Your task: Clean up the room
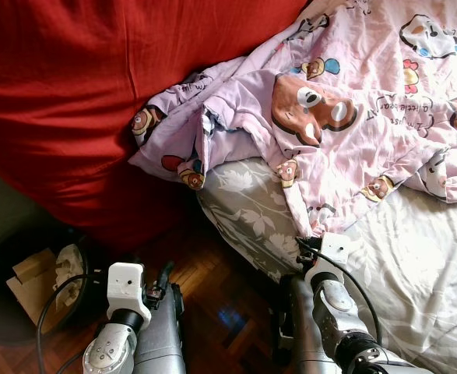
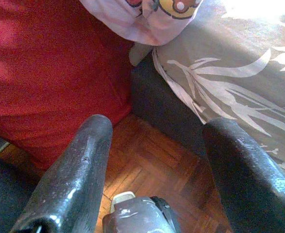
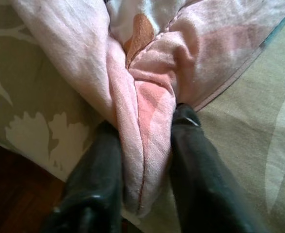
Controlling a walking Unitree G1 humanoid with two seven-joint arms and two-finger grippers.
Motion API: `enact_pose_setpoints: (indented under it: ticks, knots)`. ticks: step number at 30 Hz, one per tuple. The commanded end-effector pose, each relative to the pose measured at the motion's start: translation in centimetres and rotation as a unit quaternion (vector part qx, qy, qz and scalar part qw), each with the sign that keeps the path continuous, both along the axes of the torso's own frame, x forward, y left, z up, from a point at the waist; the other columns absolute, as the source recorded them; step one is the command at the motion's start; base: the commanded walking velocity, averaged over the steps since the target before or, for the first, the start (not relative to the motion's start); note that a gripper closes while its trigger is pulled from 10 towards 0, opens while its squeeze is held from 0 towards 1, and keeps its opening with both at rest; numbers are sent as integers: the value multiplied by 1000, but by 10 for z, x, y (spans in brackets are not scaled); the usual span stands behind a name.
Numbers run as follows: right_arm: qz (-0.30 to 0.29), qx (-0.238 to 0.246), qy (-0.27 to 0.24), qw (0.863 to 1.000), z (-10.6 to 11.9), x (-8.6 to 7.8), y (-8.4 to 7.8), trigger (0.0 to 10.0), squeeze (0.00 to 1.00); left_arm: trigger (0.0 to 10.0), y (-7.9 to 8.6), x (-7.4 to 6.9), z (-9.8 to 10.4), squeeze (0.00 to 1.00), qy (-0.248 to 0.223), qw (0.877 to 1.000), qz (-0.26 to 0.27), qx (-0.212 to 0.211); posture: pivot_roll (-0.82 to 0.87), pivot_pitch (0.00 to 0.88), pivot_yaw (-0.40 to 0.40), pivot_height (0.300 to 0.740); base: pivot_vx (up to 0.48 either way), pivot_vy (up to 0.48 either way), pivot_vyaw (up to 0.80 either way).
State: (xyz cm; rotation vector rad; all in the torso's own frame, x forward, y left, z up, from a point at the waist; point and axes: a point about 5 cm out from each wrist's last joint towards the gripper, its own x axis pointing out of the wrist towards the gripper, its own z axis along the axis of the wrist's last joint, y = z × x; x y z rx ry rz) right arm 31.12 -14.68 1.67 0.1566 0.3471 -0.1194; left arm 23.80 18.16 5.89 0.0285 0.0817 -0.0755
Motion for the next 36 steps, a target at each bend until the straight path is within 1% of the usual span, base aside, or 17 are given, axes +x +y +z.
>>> enact_pose_setpoints:
  ticks: [1,7,9,12,13,15,18,20,21,24,26,27,28,31,34,35,36]
  knots:
    - [-5,1,14,1000,-8,-8,-1,0,0,10000,2,-5,-10,0,20,1000,4,5,156,303,17,576,0,0,0]
    - [-20,-2,-3,1000,-2,-3,-10,0,0,10000,2,8,-8,0,11,1000,5,9,142,279,12,576,0,0,0]
    - [-23,-3,1,1000,-3,-4,-13,0,0,10000,3,12,-7,0,7,1000,9,11,137,268,12,576,0,0,0]
    - [-29,-4,3,1000,-4,-6,-17,0,0,10000,2,22,-5,0,1,1000,12,9,128,249,11,576,0,0,0]
    - [-29,-4,3,1000,-4,-6,-17,0,0,10000,2,22,-5,0,1,1000,12,9,128,249,11,576,0,0,0]
    - [-40,-3,1,999,-4,-7,-23,0,0,10000,1,27,-5,0,-1,1000,11,10,121,235,13,576,0,0,0]
    - [-40,-3,0,999,-4,-7,-23,0,0,10000,1,28,-5,0,-2,1000,11,10,121,235,13,576,0,0,0]
    - [-46,-4,-16,999,-1,-6,-29,0,0,10000,2,31,-5,0,-4,1000,12,12,112,222,15,576,0,0,0]
    - [-49,-3,-41,998,5,-4,-34,0,0,10000,4,33,-4,0,-7,1000,13,13,108,220,15,576,0,0,0]
    - [-50,-5,-64,997,11,-2,-38,0,0,10000,4,34,-4,0,-8,1000,14,14,107,219,15,576,0,0,0]
    - [-51,-5,-89,995,18,0,-39,0,0,10000,5,35,-4,0,-10,1000,15,14,104,219,13,576,0,0,0]
    - [-46,-7,-116,992,24,1,-39,0,0,10000,6,35,-5,0,-10,1000,16,14,100,221,12,576,0,0,0]
    - [-42,-10,-123,991,26,1,-39,0,0,10000,6,35,-5,0,-9,1000,17,15,99,221,12,576,0,0,0]
    - [-33,-13,-134,990,28,1,-37,0,0,10000,7,35,-6,0,-11,1000,17,15,96,224,9,576,0,0,0]
    - [5,-16,-137,990,26,-4,-28,0,0,10000,7,35,-7,0,-12,1000,18,14,93,224,2,576,0,0,0]
    - [14,-14,-133,991,23,-6,-26,3569,0,10000,7,35,-8,0,-11,1000,19,14,91,224,0,576,0,0,0]
    - [19,-12,-130,991,21,-8,-24,3569,0,10000,8,35,-8,0,-11,1000,20,14,90,223,0,576,0,0,0]
